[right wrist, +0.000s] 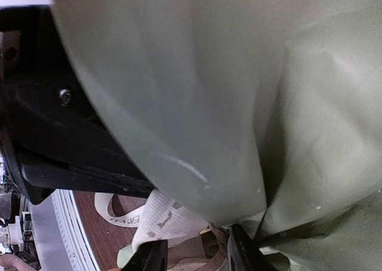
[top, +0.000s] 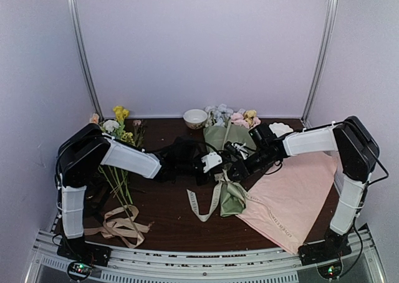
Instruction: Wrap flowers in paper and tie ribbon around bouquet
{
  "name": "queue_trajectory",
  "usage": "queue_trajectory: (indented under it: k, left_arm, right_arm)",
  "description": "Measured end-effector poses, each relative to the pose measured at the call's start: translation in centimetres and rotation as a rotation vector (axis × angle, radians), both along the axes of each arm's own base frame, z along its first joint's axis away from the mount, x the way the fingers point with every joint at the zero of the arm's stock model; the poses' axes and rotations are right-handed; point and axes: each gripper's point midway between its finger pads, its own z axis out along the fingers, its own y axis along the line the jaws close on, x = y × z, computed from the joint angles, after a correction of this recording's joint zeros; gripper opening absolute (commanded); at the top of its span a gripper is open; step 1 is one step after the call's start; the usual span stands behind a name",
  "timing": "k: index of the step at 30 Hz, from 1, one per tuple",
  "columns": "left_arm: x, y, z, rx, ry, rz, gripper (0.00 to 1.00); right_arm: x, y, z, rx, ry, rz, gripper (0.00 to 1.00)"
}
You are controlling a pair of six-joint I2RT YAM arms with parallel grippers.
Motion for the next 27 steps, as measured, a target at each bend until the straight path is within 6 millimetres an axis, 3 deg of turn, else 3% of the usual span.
queue_trajectory:
  k: [5,11,27]
  left_arm:
    - [0.0,0.0,0.3,-0.006,-0.002,0.001,0.0]
    - [-0.1,0.1,0.2,-0.003,0.001,0.002,0.0]
    - [-0.7,1.5,0.0,0.042,-0.009,0.007,0.0]
  right_arm:
    - [-0.5,0.7,-0.7,-0.021,-0.002,0.041,0.27]
    - [-0.4,0.9,-1.1,-0.04,-0.015,0.054,0.0]
    - [0.9,0.2,-0.4,-0.102,-0.042,-0.03,0.0]
